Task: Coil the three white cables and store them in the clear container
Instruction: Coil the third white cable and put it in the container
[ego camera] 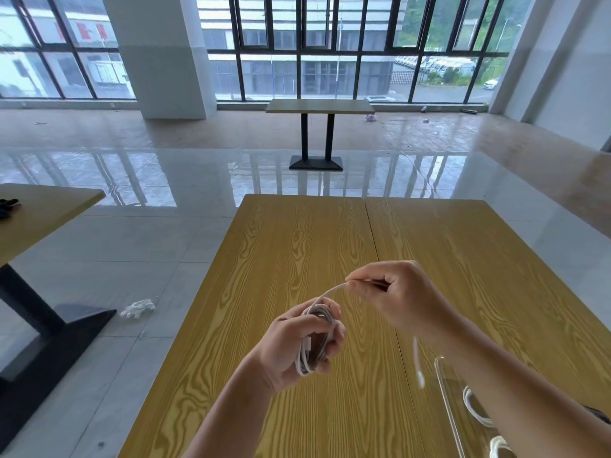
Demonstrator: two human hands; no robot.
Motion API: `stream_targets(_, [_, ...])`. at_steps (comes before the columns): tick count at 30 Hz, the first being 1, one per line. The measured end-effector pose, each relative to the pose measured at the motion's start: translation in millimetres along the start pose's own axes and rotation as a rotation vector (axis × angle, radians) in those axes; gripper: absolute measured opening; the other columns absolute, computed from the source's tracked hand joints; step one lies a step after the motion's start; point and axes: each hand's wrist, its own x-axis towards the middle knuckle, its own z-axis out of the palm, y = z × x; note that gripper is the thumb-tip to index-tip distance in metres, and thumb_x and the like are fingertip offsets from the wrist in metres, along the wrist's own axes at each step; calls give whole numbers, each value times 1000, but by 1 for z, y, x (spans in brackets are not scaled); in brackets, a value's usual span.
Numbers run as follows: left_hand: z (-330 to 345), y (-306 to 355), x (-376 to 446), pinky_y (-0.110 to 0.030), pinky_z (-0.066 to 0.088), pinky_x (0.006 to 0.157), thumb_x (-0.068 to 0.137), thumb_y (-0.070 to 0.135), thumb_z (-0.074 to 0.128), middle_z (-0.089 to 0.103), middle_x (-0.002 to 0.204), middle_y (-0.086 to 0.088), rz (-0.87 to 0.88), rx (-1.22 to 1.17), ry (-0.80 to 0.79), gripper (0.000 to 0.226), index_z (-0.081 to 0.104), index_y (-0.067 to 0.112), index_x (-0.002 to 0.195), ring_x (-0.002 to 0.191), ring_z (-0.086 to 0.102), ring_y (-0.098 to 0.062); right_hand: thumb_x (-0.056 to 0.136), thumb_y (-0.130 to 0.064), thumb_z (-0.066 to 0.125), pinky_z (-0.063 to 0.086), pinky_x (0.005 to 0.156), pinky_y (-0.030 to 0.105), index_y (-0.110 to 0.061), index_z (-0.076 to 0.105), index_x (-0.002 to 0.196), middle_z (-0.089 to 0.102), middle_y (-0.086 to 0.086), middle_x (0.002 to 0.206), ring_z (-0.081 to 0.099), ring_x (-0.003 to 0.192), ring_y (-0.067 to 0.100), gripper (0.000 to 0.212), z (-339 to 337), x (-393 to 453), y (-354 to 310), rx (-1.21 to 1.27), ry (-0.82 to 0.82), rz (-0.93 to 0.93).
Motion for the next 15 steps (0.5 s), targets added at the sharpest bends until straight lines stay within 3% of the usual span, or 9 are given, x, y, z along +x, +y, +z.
stream_targets(5, [3,-5,8,-31,48,53,90,8,52,67,93,-23,88,-220,164,19,68,9,101,70,62,-26,93,-22,67,56,71,12,-23,79,100,75,-17,84,70,77,-3,14,5,-2,7,-116,17,36])
stream_targets(8, [8,-7,12,-34,53,59,96,7,45,71,103,-23,108,-262,263,25,65,8,111,80,67,-27,94,-24,65,58,65,24,-25,79,93,74,-12,74,68,68,3,14,11,-4,6,-140,12,66])
stream_targets(10, [11,-6,12,-38,56,64,96,6,44,72,109,-21,126,-314,286,26,64,10,113,88,70,-28,94,-26,66,56,59,24,-26,78,88,72,-12,68,66,62,5,14,14,-4,5,-153,2,96])
stream_targets(15, [17,-7,18,-44,51,96,97,1,41,70,117,-24,174,-522,325,28,60,7,117,110,67,-34,91,-32,69,43,43,18,-19,76,77,66,-5,58,55,46,6,20,19,-6,-1,-164,1,145])
